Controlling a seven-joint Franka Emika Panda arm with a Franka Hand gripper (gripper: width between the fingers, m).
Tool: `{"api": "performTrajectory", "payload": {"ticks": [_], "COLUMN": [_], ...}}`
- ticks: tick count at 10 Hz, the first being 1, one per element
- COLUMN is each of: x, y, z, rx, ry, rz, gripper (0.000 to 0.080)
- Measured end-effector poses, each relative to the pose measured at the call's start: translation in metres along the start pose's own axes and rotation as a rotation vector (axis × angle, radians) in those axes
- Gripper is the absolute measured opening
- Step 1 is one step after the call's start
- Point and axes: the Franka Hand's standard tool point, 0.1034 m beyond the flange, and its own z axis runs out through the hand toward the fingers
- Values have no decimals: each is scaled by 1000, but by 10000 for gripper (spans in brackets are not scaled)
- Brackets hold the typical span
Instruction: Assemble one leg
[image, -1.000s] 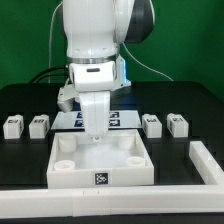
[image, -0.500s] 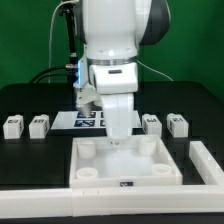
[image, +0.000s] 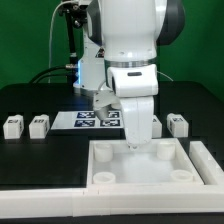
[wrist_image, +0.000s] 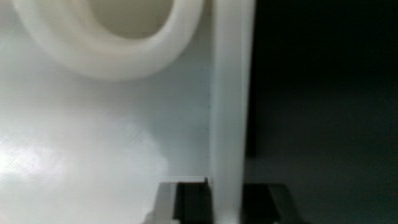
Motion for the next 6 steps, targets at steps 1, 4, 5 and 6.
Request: {"api": "performTrajectory", "payload": {"ticks": [1, 4, 5, 6], "x": [6, 17, 16, 15], "y": [0, 1, 1, 0], "z": [0, 1, 1, 1], "rx": [-1, -5, -11, -18], "ry": [4, 13, 15, 16], "rz": [10, 12, 5, 7], "gripper": [58, 58, 58, 58]}}
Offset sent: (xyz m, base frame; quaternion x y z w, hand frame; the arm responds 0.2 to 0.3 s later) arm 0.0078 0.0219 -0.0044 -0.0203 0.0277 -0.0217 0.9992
